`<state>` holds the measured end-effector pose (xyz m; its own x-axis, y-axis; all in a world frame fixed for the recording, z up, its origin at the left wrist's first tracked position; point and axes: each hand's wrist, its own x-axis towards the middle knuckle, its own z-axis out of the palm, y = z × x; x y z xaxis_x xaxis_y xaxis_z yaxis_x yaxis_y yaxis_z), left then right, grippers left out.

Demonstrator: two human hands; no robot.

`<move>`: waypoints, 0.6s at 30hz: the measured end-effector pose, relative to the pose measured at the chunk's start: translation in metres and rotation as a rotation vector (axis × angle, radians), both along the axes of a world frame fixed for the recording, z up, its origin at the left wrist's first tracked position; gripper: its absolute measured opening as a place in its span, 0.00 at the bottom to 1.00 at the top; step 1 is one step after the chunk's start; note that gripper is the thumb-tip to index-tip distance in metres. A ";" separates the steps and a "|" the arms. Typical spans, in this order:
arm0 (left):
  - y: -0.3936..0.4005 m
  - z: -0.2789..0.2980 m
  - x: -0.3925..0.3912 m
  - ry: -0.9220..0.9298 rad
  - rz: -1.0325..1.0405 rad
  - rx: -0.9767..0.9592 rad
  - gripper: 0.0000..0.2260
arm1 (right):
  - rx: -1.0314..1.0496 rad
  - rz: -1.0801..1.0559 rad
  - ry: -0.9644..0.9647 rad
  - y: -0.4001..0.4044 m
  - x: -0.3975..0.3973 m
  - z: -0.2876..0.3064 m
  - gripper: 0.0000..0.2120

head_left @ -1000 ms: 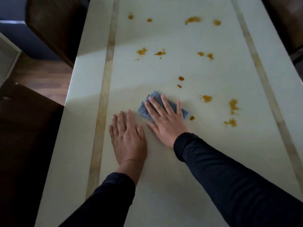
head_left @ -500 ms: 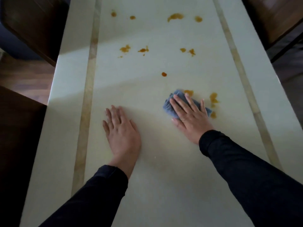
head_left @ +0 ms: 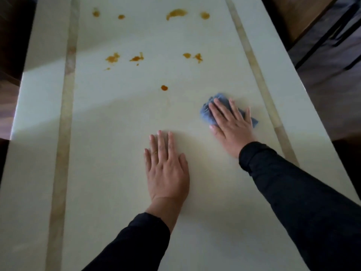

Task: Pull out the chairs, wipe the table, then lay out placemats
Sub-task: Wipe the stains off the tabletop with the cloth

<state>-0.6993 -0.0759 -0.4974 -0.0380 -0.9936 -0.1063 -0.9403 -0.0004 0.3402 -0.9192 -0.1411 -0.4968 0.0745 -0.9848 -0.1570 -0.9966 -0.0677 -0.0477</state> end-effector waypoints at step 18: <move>-0.016 0.028 0.053 0.082 -0.094 -0.026 0.27 | 0.081 -0.283 -0.078 -0.012 -0.014 0.008 0.31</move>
<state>-0.6460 -0.0924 -0.4691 -0.1391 -0.9876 -0.0732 -0.9046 0.0967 0.4151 -0.9331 -0.1528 -0.4891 -0.1864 -0.9527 -0.2400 -0.9684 0.2193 -0.1185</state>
